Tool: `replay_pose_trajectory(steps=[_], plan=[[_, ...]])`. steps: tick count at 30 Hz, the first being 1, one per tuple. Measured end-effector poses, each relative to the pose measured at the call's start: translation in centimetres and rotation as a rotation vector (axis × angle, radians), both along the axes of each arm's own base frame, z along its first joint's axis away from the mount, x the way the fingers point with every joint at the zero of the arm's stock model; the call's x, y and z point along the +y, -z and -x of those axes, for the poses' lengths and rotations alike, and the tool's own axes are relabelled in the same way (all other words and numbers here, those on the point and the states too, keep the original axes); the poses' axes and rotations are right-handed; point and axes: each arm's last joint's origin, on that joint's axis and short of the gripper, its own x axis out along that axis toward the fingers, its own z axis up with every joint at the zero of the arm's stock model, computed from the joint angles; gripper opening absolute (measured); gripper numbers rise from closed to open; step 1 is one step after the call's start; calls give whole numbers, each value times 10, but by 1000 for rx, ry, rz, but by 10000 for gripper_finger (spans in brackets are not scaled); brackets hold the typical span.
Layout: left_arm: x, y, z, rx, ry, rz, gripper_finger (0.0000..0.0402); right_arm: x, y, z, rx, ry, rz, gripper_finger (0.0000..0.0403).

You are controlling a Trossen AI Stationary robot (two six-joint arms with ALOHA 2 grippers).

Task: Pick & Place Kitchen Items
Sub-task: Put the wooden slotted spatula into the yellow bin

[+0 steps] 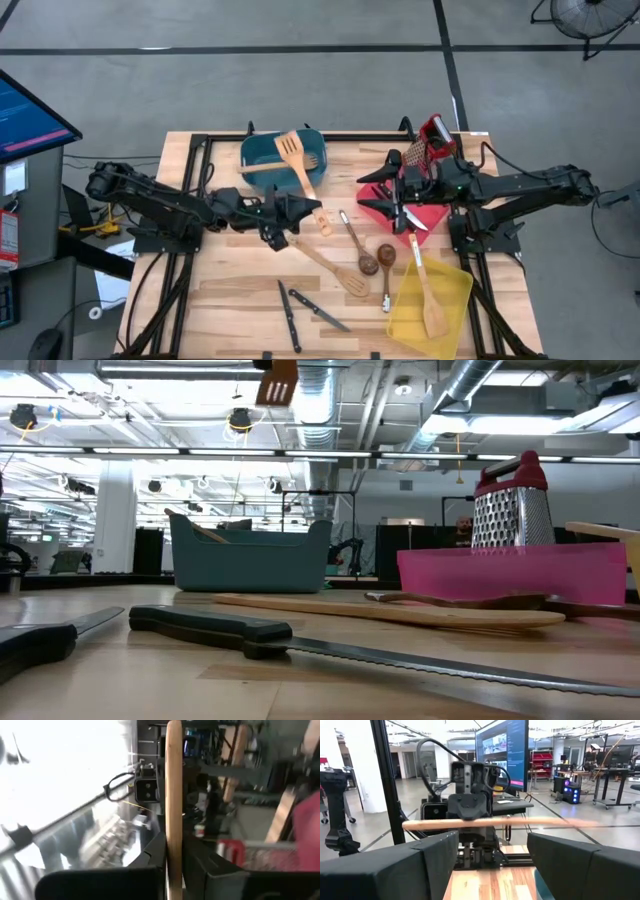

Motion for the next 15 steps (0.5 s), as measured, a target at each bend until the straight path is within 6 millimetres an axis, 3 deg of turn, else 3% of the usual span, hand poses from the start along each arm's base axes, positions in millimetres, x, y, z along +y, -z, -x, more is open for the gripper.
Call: replay_pose_trajectory(steps=[10, 15], plan=[[4, 0, -1, 43, -103, -486, 8, 0, 2, -2, 15, 0, 1, 249], [3, 0, -1, 53, -128, -577, 11, 0, 2, -2, 16, -2, -19, 249]])
